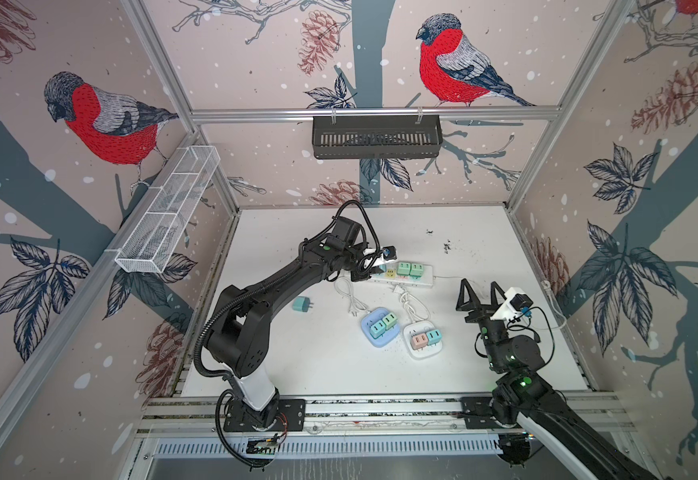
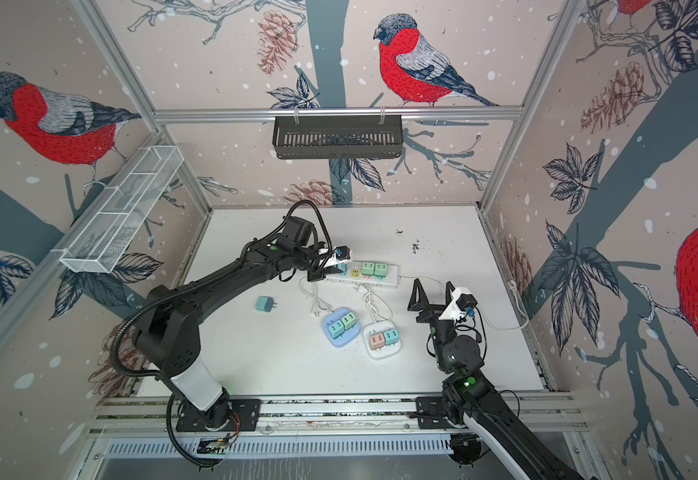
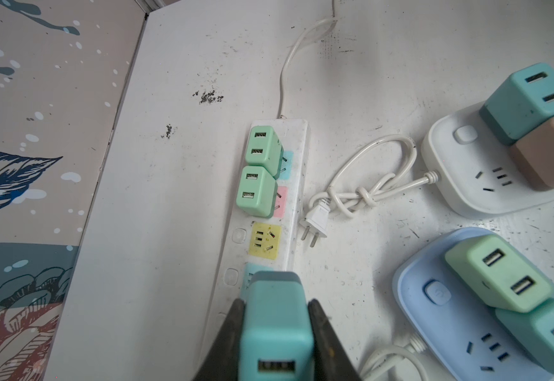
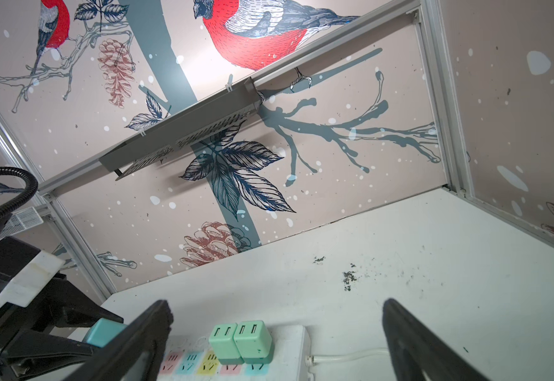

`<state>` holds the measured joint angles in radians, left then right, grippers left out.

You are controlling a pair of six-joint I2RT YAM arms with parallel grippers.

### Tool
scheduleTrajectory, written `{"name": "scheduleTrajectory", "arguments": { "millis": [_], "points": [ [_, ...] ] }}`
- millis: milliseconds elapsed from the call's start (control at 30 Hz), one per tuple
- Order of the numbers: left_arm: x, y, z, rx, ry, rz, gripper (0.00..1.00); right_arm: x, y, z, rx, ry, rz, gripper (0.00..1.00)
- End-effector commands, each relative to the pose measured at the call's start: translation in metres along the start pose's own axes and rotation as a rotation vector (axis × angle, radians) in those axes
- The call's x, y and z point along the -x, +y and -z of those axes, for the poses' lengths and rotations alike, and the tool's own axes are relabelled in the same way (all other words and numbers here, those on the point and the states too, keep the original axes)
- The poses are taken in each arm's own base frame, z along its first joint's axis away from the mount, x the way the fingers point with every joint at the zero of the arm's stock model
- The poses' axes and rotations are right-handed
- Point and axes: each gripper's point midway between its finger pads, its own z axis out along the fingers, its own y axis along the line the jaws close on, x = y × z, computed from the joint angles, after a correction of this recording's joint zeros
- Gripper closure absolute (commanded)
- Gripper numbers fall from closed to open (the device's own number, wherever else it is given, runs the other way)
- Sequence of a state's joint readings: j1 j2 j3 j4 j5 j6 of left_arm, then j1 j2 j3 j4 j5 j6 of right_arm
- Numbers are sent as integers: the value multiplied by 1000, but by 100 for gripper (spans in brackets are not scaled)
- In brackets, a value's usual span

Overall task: Insert the plug
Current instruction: 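Carry the teal adapter with the left gripper over the socket beside the green adapters, then lower the teal adapter with the left gripper and press it into the socket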

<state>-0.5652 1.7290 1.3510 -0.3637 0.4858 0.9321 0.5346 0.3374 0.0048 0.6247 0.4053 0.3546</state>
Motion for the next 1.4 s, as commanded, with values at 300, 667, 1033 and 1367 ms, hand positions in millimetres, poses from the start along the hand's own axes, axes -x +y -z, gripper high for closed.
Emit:
{"name": "scheduleTrajectory", "arguments": {
  "millis": [300,667,1033,1367],
  "points": [
    [-26,7,-47,-160,187,40,100,-26,-17,1,-62,56,12,0],
    [-41,0,-92,-198,322,-21,100,-31,-22,-6,-113,110,1,0],
    [-43,3,-102,-183,332,-30,100,-33,-24,-7,-124,119,-9,0],
    [-48,4,-112,-186,332,-36,100,-35,-24,-9,-126,131,-8,0]
  ]
}}
